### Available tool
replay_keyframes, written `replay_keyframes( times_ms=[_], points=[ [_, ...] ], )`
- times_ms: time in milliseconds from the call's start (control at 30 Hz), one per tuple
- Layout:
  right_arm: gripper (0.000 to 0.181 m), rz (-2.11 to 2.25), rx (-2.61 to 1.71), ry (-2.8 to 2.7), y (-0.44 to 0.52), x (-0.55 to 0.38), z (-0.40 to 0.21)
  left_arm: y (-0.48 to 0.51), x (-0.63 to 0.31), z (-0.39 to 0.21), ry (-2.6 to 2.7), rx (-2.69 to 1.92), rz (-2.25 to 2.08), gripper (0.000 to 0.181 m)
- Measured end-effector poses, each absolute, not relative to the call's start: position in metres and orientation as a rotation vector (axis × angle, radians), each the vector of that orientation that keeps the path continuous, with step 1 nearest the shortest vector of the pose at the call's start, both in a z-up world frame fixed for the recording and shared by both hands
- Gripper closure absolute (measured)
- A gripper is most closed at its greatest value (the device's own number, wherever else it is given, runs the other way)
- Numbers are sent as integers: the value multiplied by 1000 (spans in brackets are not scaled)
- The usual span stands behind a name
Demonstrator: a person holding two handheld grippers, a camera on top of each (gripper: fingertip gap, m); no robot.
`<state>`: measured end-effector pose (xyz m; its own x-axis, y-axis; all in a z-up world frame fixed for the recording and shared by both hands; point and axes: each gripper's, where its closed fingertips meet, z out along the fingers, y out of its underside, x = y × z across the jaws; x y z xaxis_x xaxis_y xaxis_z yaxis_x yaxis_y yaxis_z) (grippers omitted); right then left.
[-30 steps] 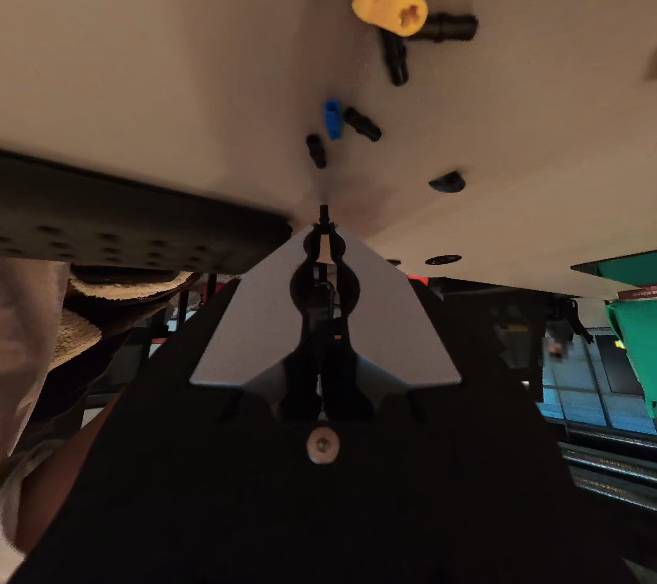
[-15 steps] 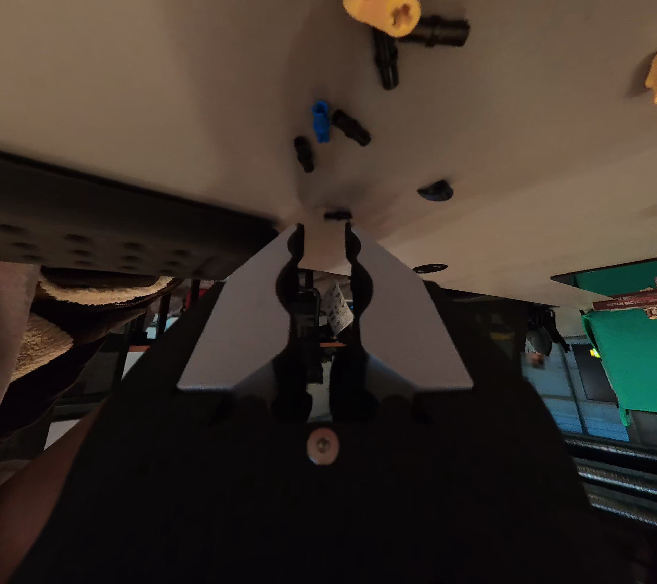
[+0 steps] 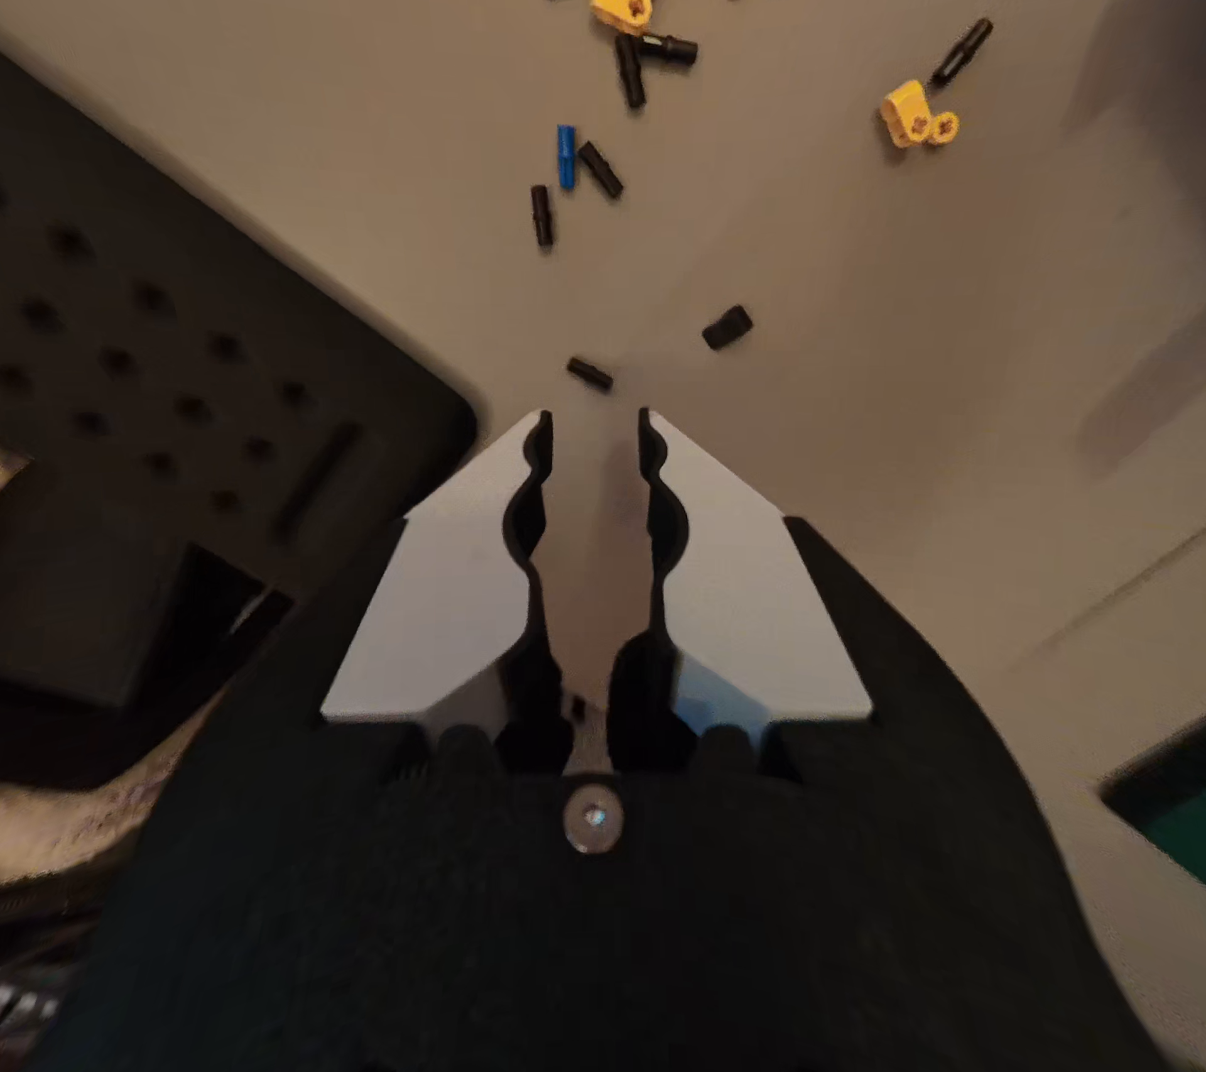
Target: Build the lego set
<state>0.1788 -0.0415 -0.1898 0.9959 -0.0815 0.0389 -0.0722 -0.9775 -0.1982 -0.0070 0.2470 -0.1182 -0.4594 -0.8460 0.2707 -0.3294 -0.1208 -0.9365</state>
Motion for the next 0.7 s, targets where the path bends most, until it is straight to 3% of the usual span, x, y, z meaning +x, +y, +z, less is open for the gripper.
replay_keyframes(
  times_ms=[333, 567, 700],
  points=[
    [158, 73, -2494, -20, -32, 185, -202, 246, -6, -122, 1747, -1296, -1583, 174],
    [176, 83, -2506, -81, -33, 183, -213, 247, -4, -126, 1760, -1292, -1548, 174],
    [165, 13, -2516, -125, -29, 181, -211, 246, -5, -125, 1760, -1286, -1550, 174]
  ],
)
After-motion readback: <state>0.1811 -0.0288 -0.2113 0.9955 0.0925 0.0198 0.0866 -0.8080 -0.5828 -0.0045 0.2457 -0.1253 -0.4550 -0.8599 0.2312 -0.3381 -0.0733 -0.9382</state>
